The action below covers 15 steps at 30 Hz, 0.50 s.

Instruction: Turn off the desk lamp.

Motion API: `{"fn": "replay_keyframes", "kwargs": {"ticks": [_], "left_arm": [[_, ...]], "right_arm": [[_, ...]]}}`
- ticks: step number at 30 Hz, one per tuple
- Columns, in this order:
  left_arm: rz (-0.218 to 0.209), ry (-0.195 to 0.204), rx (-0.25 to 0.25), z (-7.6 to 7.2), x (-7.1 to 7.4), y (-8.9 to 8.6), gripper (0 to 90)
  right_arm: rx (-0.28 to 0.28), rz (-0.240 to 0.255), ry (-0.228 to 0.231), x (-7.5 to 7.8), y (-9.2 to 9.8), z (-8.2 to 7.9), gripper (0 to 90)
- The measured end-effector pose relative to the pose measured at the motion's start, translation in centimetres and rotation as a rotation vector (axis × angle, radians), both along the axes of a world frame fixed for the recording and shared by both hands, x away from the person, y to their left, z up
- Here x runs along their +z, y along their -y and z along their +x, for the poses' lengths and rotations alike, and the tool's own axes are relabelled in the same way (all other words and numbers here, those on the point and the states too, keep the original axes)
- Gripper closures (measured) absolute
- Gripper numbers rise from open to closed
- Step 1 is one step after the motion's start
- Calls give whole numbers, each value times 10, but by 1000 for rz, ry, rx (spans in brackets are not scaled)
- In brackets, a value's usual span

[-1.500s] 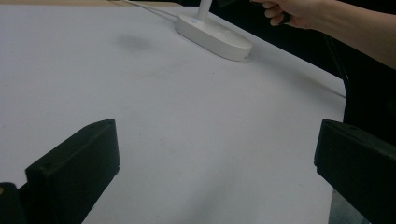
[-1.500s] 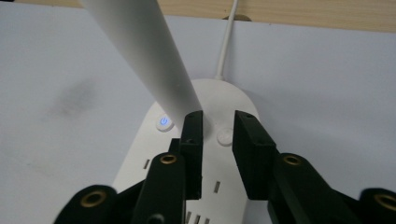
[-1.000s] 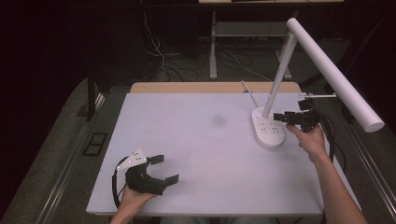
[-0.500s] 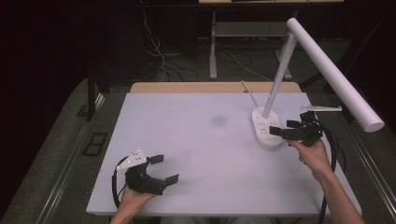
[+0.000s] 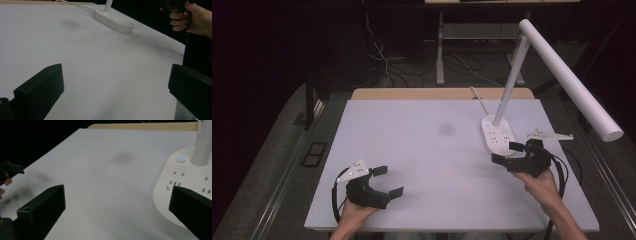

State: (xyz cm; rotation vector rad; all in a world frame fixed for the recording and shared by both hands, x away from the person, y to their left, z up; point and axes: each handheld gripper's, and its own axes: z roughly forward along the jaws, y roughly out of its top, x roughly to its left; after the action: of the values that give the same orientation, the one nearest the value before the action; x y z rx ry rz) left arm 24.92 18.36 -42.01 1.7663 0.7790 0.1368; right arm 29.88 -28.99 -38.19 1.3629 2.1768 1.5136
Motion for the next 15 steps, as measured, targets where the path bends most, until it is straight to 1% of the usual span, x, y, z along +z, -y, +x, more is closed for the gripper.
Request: {"fn": "replay_keyframes", "kwargs": {"ticks": [4,7,9,15], "left_arm": [[1,1,-2,0,0,0,0],[2,1,-4,0,0,0,0],[2,1,-4,0,0,0,0],[6,-2,-3,0,0,0,0]], "right_arm": [[12,13,27,-8,-6,-15,6],[17,31,28,-14,-9,-26,6],[21,18,36,-19,-10,-32,6],[33,-13,30,-36,-15,-49,6]]}}
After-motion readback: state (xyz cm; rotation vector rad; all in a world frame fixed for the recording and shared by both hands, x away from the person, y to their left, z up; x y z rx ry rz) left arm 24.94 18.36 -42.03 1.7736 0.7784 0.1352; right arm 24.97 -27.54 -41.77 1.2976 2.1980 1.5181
